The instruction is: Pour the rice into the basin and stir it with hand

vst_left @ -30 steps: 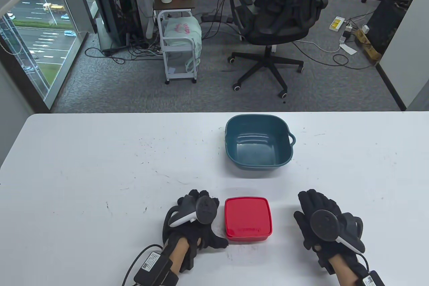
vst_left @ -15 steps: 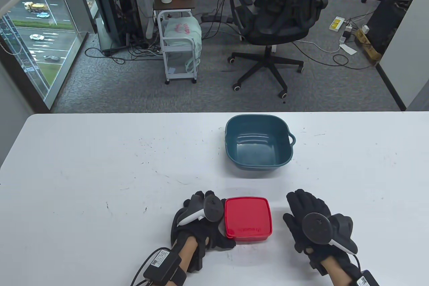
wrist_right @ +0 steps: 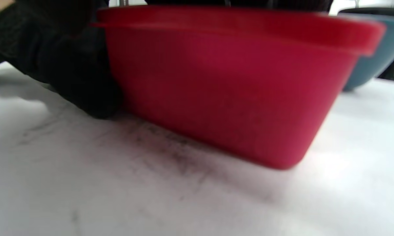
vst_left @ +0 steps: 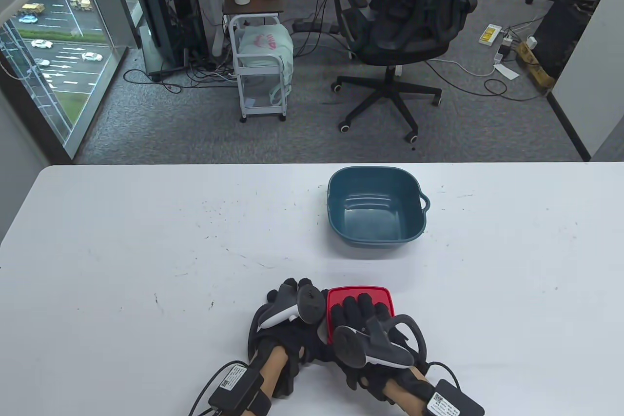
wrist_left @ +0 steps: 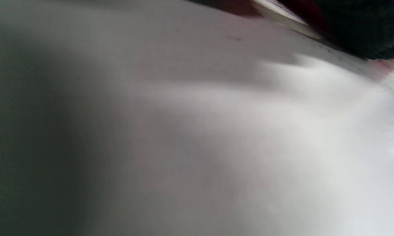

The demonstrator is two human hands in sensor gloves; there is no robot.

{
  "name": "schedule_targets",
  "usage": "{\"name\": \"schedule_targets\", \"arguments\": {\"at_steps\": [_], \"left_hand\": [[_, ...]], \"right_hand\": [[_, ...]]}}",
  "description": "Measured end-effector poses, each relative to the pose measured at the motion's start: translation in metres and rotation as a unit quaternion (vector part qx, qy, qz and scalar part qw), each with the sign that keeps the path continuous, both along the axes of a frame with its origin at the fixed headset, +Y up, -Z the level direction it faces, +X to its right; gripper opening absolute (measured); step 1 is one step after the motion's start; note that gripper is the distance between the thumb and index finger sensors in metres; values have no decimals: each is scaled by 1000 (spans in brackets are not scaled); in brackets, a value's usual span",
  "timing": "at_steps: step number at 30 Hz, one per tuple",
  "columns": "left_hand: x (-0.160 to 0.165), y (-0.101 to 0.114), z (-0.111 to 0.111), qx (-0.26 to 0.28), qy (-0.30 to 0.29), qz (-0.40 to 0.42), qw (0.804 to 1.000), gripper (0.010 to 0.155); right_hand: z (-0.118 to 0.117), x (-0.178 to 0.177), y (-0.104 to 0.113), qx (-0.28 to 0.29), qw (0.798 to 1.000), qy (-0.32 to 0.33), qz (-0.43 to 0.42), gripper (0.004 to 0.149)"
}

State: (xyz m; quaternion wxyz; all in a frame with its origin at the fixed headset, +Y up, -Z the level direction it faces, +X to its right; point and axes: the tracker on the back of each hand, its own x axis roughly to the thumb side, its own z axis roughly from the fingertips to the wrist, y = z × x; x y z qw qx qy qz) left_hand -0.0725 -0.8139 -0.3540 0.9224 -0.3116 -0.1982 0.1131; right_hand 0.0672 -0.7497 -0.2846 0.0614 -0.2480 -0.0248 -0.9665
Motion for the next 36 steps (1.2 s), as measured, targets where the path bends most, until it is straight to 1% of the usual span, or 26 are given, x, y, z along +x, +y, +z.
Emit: {"name": "schedule_targets", "arguments": {"at_steps": [2, 5, 7, 14, 18, 23, 24, 26, 27, 29, 31, 34, 36], "left_hand": [[0, 0, 0, 0, 0, 0, 1000, 128], [0, 0, 0, -2, 2, -4, 1000, 127], [0, 0, 0, -4, 2, -8, 1000, 127], [1, 0, 0, -5, 4, -17, 1000, 126], [3, 0, 0, -5, 4, -27, 1000, 126], [3, 0, 0, -3, 4, -31, 1000, 126], [3, 0, 0, -3, 4, -31, 1000, 126], [3, 0, 0, -3, 4, -32, 999, 126], [3, 0, 0, -4, 4, -32, 999, 126], [3, 0, 0, -5, 5, -28, 1000, 127], [1, -2, 0, -20, 9, -11, 1000, 127], [0, -3, -1, -24, 15, -18, 999, 127], [0, -3, -1, -22, 15, -18, 999, 127]], "right_hand": [[2, -5, 1, 29, 999, 12, 21, 79], [3, -10, 1, 42, 998, 22, 45, 78], [3, -12, 1, 56, 997, 31, 48, 77], [10, -18, -3, 126, 985, 95, 63, 72], [12, -21, -8, 153, 979, 115, 74, 70], [14, -22, -11, 167, 975, 121, 82, 68], [11, -20, -6, 186, 975, 106, 64, 66], [4, -9, 1, 144, 985, 95, -14, 64], [4, -6, 2, 132, 987, 88, -24, 64], [6, -5, 1, 147, 985, 85, -19, 64], [6, -4, 1, 143, 986, 85, -17, 63], [3, 4, 4, 139, 985, 82, -66, 60], [-4, 15, 7, 129, 980, 78, -126, 58]]}}
